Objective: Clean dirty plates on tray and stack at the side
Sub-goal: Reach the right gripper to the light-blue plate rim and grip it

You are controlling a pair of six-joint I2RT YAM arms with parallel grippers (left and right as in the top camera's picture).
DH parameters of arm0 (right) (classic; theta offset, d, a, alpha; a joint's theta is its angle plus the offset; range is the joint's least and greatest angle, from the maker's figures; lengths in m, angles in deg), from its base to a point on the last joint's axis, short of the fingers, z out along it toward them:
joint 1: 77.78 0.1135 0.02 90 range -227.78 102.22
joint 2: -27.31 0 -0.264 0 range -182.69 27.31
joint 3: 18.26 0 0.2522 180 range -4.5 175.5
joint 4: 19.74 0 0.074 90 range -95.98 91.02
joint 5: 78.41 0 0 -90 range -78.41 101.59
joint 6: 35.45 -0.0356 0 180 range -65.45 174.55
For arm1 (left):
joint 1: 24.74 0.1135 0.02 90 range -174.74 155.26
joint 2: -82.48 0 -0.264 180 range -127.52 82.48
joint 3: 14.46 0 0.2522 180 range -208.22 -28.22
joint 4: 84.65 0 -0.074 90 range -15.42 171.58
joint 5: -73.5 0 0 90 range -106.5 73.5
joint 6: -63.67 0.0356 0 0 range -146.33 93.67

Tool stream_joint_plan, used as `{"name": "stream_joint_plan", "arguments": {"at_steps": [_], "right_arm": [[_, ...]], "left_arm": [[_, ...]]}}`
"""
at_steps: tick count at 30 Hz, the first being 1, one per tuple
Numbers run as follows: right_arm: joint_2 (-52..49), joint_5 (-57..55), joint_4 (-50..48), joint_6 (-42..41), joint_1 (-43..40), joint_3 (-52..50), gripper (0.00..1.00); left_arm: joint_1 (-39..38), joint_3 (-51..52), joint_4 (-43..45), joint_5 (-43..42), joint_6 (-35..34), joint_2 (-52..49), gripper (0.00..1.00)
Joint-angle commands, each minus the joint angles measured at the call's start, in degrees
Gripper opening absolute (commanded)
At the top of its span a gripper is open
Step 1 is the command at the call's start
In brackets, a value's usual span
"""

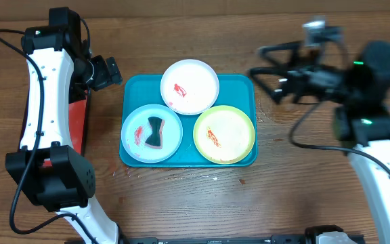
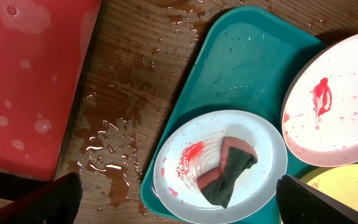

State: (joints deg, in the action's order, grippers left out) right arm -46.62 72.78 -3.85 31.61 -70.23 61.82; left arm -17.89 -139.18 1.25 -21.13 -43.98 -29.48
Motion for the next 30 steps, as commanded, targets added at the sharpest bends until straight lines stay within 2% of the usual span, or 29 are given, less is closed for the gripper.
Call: {"name": "stream_joint_plan", "arguments": {"at_steps": [1, 5, 7, 9, 12, 16, 17, 19, 21, 24, 28, 30], "right_arm": [[-0.7, -14.0, 3.5, -2.3, 6.4, 1.4, 1.00], [-3.3, -45.3, 20.8, -2.4, 13.9, 5.4, 1.00], [-6.2, -54.9, 31.0, -4.2, 16.0, 10.0, 1.00], [-11.1, -56.1, 42.4, -4.3, 16.6, 17.6, 1.00], [-17.2, -53.3, 53.0, -3.7, 16.8, 26.1, 1.00], [-20.4, -44.1, 52.1, -3.7, 17.8, 27.8, 0.98], [-20.8, -41.9, 51.0, -4.2, 18.2, 27.8, 0.89], [-21.8, -40.0, 49.2, -5.3, 19.3, 27.7, 0.84], [-23.3, -41.0, 47.6, -5.4, 21.0, 27.6, 0.78], [-26.1, -44.0, 46.4, -5.4, 23.7, 27.6, 0.77], [-30.7, -49.6, 44.7, -8.4, 27.6, 27.6, 0.59], [-33.1, -53.1, 44.0, -11.7, 29.4, 27.6, 0.54]], "left_arm": [[-0.2, -0.1, 0.0, 0.1, -0.4, 0.1, 1.00], [-0.2, -0.1, 0.0, 0.1, -0.4, 0.1, 1.00], [-0.2, -0.1, 0.1, 0.1, -0.4, 0.1, 1.00], [-0.2, -0.1, 0.7, 0.1, -0.8, 0.1, 1.00], [-0.2, -0.1, 1.1, -0.5, -0.8, 0.1, 1.00], [-0.2, -0.1, 1.0, -1.5, -0.8, 0.1, 1.00], [-0.2, -0.1, 0.9, -1.5, -0.8, 0.1, 1.00], [-0.2, -0.1, 0.6, -1.5, -0.8, 0.1, 1.00], [-0.2, -0.1, 0.6, -1.5, -0.8, 0.1, 1.00], [-0.2, -0.1, 0.6, -1.5, -0.8, 0.1, 1.00], [-0.2, -0.1, 0.6, -1.5, -0.8, 0.1, 1.00], [-0.2, -0.1, 0.6, -1.5, -0.8, 0.1, 1.00]]}}
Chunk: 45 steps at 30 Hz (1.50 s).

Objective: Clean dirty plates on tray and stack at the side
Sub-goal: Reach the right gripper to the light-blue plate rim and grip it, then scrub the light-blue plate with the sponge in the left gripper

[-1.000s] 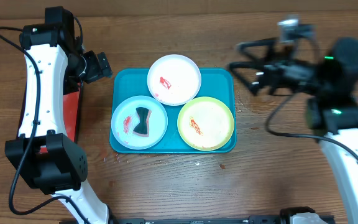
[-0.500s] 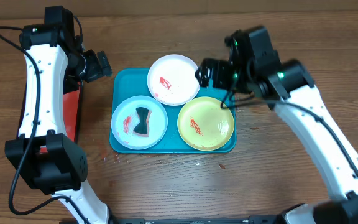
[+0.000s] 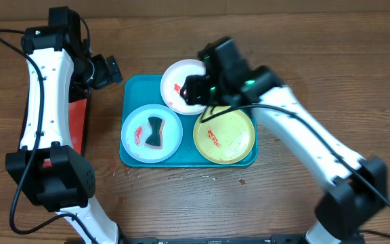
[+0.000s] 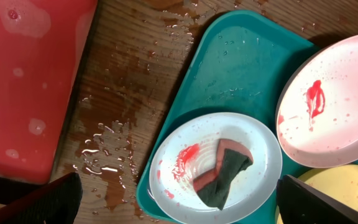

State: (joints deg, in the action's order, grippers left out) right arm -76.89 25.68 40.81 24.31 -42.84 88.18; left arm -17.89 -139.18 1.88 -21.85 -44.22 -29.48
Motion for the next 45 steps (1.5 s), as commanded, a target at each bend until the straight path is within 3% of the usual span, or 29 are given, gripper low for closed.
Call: {"name": "stream_joint_plan", "arguments": {"at_steps": [1, 14, 20, 37, 45], "right_arm": [[-4.1, -7.6, -1.1, -5.6, 2.8, 1.3, 0.53], [-16.3, -11.6, -6.1, -6.8, 7.5, 1.3, 0.49], [-16.7, -12.0, -4.5, -7.3, 7.7, 1.1, 0.42], [-19.3, -11.5, -0.7, -7.3, 9.7, -2.5, 0.39], [-19.3, -11.5, -1.6, -7.3, 9.7, -4.3, 0.31]], "left_arm": [[-0.2, -0.1, 0.0, -0.8, -0.6, 0.1, 1.00], [-0.3, -0.1, 0.0, -0.9, -0.6, 0.1, 1.00], [-0.9, -0.1, 0.0, -0.9, -0.6, 0.1, 1.00], [-4.4, -0.1, 0.6, -0.9, 0.0, -0.1, 1.00], [-4.6, 4.0, 1.2, -12.8, 10.3, -0.2, 1.00]]}}
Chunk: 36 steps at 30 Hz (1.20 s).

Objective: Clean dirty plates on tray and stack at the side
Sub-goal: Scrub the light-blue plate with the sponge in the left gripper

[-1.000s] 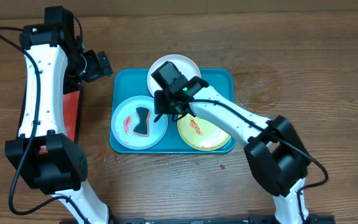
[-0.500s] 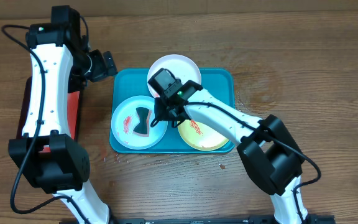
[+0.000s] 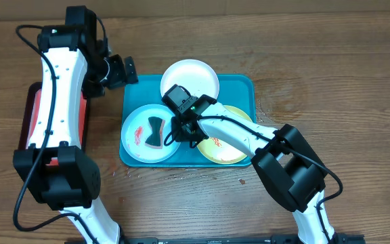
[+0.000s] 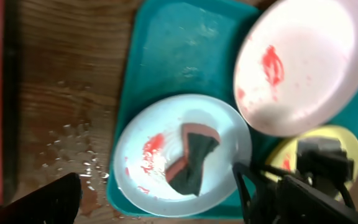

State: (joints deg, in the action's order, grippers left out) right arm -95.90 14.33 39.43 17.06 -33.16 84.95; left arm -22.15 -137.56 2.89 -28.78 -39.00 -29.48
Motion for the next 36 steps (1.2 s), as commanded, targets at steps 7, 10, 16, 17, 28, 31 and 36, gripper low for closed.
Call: {"name": "stream_joint_plan", "arguments": {"at_steps": [7, 10, 16, 17, 28, 31, 36], "right_arm": [[-0.3, -0.1, -0.5, -0.1, 0.0, -1.0, 0.24], [-0.3, -0.1, -0.5, -0.3, 0.0, -1.0, 0.19], [-0.3, -0.1, -1.2, -0.7, 0.0, -1.0, 0.15], [-0.3, -0.1, -1.2, -0.7, 0.0, -1.0, 0.14], [-0.3, -0.1, -1.4, -0.7, 0.0, -1.0, 0.18], [-0.3, -0.1, -1.4, -0.7, 0.0, -1.0, 0.18], [-0.3, -0.1, -1.4, -0.7, 0.0, -1.0, 0.18]], "left_arm": [[-0.4, 10.6, 3.6, -5.8, 5.5, -0.2, 0.75], [-0.4, 14.2, 5.1, -6.4, 5.6, -0.2, 0.75], [-0.4, 21.0, 8.0, -15.3, 11.8, -0.2, 0.72], [-0.5, 22.2, 8.7, -16.2, 12.4, -0.2, 0.68], [-2.3, 29.9, 16.0, -16.3, 10.2, -0.2, 0.47], [-3.0, 32.0, 18.7, -16.3, 7.7, -0.2, 0.36], [-3.8, 33.2, 22.1, -16.1, 6.8, -0.2, 0.40]]}}
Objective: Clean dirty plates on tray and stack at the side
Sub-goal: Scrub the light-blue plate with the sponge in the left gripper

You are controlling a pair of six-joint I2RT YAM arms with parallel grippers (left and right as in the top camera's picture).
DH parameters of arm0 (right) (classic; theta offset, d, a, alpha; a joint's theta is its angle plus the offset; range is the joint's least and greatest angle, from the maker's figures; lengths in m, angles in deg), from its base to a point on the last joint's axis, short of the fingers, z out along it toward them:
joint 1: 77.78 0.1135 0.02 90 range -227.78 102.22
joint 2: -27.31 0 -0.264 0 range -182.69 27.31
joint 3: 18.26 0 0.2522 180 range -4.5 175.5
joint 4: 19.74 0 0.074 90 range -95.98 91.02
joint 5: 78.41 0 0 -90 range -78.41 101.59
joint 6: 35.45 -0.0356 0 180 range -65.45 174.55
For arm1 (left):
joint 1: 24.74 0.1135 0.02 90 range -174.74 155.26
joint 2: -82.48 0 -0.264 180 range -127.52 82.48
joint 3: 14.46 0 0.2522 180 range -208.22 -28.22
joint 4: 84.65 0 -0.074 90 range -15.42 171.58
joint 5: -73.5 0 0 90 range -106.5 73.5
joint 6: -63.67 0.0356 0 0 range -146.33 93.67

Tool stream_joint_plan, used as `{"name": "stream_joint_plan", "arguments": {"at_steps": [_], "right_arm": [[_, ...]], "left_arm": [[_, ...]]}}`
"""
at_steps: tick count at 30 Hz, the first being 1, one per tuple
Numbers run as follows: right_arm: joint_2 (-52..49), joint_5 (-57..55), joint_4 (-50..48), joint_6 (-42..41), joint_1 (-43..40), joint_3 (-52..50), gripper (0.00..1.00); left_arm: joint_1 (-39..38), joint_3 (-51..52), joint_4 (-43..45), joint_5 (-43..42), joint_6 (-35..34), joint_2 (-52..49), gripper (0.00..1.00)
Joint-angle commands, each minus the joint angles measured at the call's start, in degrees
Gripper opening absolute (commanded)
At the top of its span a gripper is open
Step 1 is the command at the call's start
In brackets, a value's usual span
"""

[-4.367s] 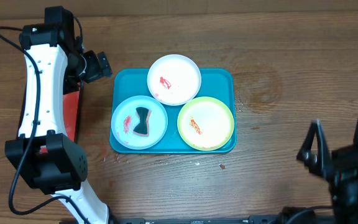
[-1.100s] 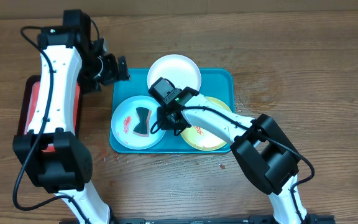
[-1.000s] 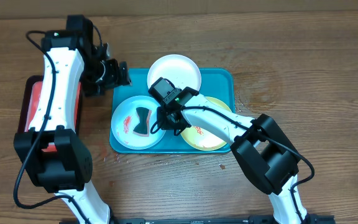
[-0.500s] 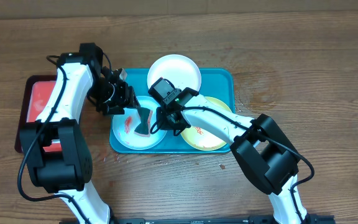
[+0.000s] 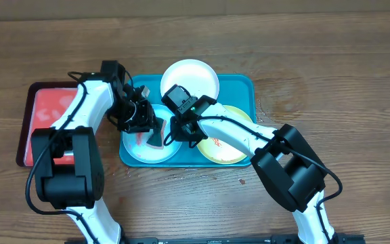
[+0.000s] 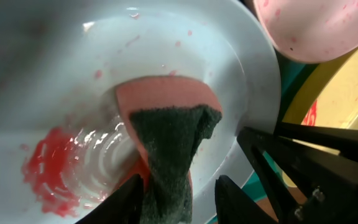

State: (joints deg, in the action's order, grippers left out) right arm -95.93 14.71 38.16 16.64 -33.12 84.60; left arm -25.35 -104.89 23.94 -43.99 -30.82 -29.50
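Observation:
On the teal tray (image 5: 242,85) lie three stained plates: a light blue one (image 5: 135,146), a pale pink one (image 5: 193,78) and a yellow one (image 5: 229,139). A red-and-dark-green sponge (image 6: 166,140) lies in the light blue plate (image 6: 55,74) beside a red smear (image 6: 45,162). My left gripper (image 5: 152,126) is low over that plate, open. Its fingers (image 6: 128,200) stand either side of the sponge's near end. My right gripper (image 5: 170,133) sits at the light blue plate's right rim. Its black fingertips (image 6: 244,132) meet on the rim.
A red tray (image 5: 46,112) with a dark border lies on the wooden table left of the teal tray. My right arm (image 5: 235,132) crosses the yellow plate and hides part of it. Bare wood lies right of the tray.
My left gripper was high over the tray's left end. Now it is down in the light blue plate with its fingers astride the sponge. My right gripper has stayed at the plate's rim.
At first my right arm was out at the table's right and my left gripper hung open beside the tray. Then the right gripper was over the pink plate, later at the light blue plate's right rim. My left gripper has now come down onto the sponge.

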Motion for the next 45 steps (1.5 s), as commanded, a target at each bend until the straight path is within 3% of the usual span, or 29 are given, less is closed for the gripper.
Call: {"name": "stream_joint_plan", "arguments": {"at_steps": [1, 16, 19, 24, 28, 38, 45], "right_arm": [[-0.3, -0.4, -0.1, -0.3, 0.0, -0.7, 0.18], [-0.3, -0.5, -0.2, -0.3, 0.0, -0.7, 0.18], [-0.3, -0.5, -0.1, -0.3, 0.0, -0.7, 0.18], [-0.3, -0.5, -0.1, -0.3, -0.1, -0.7, 0.18], [-0.3, -0.5, -0.1, -0.3, 0.0, -0.7, 0.18], [-0.3, -0.5, 0.1, -0.2, -0.1, -0.7, 0.18], [-0.3, -0.5, 0.1, -0.2, -0.1, -0.7, 0.18]], "left_arm": [[-0.7, 0.7, 1.6, -0.7, -1.8, -0.2, 0.40], [-2.1, 5.7, 5.3, 0.5, -2.4, -0.2, 0.37], [-2.3, 5.9, 6.0, 1.3, -2.4, -0.2, 0.27], [-2.3, 5.9, 7.0, 8.8, -7.8, -0.2, 0.17], [-2.3, 5.8, 7.0, 12.8, -8.0, -0.2, 0.04], [-2.3, 3.0, 3.7, 28.4, -11.4, -0.1, 0.04], [-2.3, -2.5, -0.3, 34.6, -11.4, -0.1, 0.04]]}}
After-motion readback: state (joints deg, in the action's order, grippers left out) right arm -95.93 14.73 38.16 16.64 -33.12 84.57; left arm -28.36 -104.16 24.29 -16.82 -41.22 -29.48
